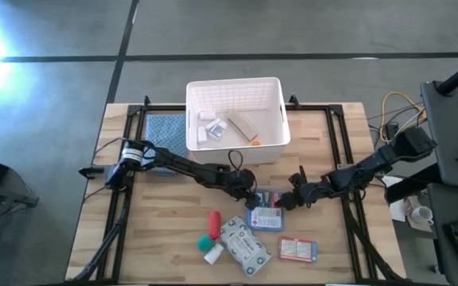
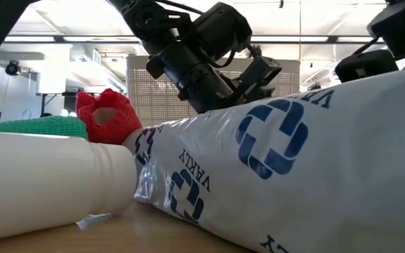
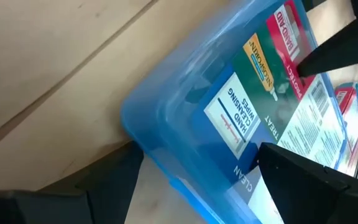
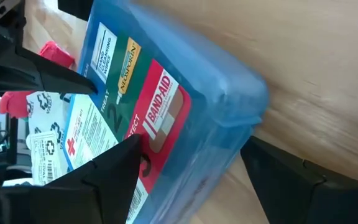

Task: Pick & place medical supplies in basket/bin
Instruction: Put the blue first aid kit into the white container

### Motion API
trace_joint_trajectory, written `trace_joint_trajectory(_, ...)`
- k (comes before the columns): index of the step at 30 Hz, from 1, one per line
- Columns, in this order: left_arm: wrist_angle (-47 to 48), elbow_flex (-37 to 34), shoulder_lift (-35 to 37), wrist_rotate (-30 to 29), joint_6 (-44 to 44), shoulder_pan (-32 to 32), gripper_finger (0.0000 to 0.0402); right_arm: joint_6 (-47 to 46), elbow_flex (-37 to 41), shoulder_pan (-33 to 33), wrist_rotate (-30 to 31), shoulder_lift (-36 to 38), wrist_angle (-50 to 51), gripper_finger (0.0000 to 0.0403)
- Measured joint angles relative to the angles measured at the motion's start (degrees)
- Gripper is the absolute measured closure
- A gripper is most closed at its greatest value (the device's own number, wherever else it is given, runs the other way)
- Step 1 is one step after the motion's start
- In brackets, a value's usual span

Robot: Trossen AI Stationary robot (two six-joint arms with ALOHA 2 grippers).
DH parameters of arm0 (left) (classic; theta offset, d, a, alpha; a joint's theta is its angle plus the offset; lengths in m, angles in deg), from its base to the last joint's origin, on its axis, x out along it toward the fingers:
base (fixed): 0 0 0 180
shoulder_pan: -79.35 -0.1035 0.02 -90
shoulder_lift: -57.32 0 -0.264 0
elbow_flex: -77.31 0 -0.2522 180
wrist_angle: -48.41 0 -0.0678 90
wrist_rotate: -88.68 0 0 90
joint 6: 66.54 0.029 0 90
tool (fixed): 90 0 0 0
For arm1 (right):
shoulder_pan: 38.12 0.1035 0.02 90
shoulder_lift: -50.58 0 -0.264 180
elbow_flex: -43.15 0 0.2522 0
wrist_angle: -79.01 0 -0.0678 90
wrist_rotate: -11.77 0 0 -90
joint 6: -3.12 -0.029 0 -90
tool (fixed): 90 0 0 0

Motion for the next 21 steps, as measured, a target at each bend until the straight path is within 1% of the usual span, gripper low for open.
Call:
trace_joint_trajectory(5,0.51,-0.44,0.04,0.0,0.03,-0.09,0.01,1.0,-1.73,-0.06,-0.35,3.15,2.45,0.0137)
trace_joint_trajectory(9,1.01,-0.56,0.11,0.29,0.32,-0.11,0.01,3.9,-4.1,-0.06,-0.27,7.49,8.9,0.0138)
trace_joint_trajectory(13,1.01,-0.56,0.35,1.88,0.38,-0.1,0.01,5.93,-8.54,-0.08,0.34,10.52,17.66,0.0138)
trace_joint_trajectory(18,1.22,-0.58,0.92,2.54,0.53,0.05,0.01,9.96,-14.32,-0.16,1.09,11.19,25.87,0.0138)
trace_joint_trajectory(21,1.43,-0.61,0.92,3.35,0.79,0.14,0.01,10.79,-16.92,-0.26,2.36,10.69,27.31,0.0138)
